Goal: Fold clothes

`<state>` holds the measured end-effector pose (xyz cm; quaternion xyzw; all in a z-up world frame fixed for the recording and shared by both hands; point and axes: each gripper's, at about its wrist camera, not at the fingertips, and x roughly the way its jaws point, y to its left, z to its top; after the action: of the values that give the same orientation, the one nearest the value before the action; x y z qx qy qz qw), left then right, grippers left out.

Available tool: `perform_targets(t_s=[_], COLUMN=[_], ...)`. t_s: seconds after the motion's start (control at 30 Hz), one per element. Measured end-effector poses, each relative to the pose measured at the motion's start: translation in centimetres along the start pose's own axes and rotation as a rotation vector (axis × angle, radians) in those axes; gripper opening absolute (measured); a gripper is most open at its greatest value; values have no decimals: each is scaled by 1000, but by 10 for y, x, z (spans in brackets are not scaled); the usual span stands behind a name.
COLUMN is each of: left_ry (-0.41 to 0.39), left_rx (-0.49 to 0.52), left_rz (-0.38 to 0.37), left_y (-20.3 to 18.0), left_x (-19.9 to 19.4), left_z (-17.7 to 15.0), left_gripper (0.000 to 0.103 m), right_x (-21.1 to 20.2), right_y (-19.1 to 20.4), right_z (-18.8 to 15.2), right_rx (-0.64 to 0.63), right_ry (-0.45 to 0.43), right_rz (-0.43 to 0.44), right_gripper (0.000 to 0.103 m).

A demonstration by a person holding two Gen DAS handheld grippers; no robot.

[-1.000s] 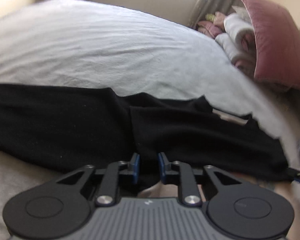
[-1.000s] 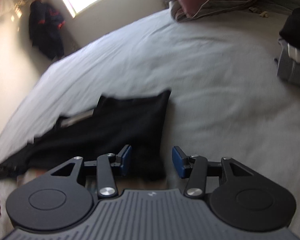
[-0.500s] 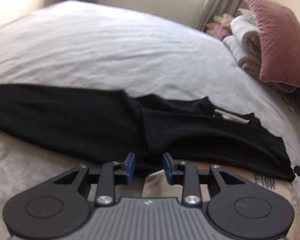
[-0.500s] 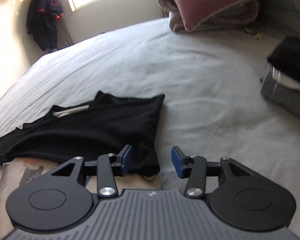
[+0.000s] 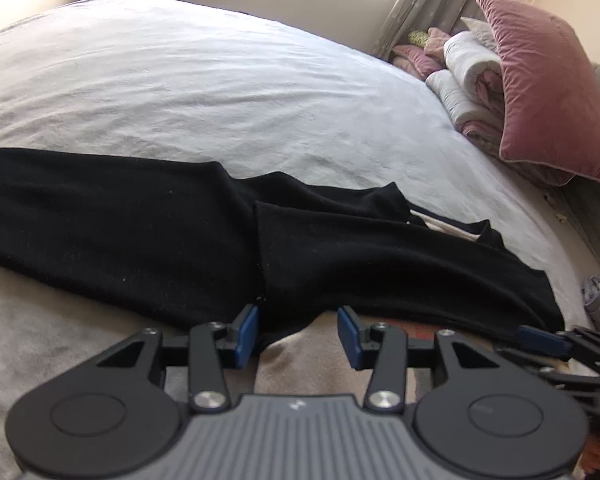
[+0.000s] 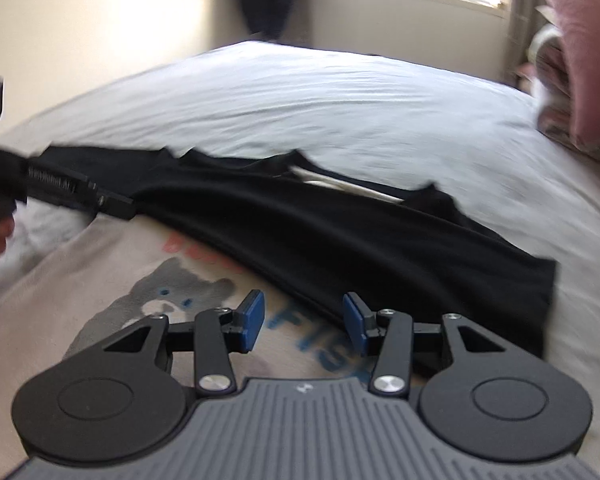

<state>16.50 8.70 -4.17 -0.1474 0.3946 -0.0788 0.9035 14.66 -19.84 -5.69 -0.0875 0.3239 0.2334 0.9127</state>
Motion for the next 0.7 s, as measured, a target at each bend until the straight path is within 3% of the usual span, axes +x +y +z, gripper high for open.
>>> perform_targets(t_s=[0.13, 0.2, 0.23, 0.27, 0.33, 0.5, 0.63, 0.7], left_ry=[-10, -14, -14, -11, -3, 9, 34, 41], left_rx=[-27, -42, -54, -69, -103, -127, -146, -139], left_rz=[-3, -6, -11, -20, -39, -67, -76, -65], left_y=[6, 10, 13, 15, 21, 30, 32, 29], left_x=[1, 1, 2, 1, 0, -9, -5, -2], left_z=[0, 0, 1, 2, 6, 18, 22, 21], left_gripper=[28, 19, 16, 10, 2, 5, 34, 34], right_x=[24, 32, 34, 34, 32, 17, 27, 26], right_y=[12, 10, 11, 11, 10, -7, 0, 1], right_z=[5, 8, 10, 11, 15, 26, 25, 27], right_rx=[-56, -58, -63, -72, -88, -32, -121, -114], right_ry=[12, 7, 4, 2, -1, 12, 135, 145], right_rz=[-29, -32, -29, -29, -25, 95, 123, 120], right_gripper=[48, 43, 31, 12, 6, 5, 13, 19])
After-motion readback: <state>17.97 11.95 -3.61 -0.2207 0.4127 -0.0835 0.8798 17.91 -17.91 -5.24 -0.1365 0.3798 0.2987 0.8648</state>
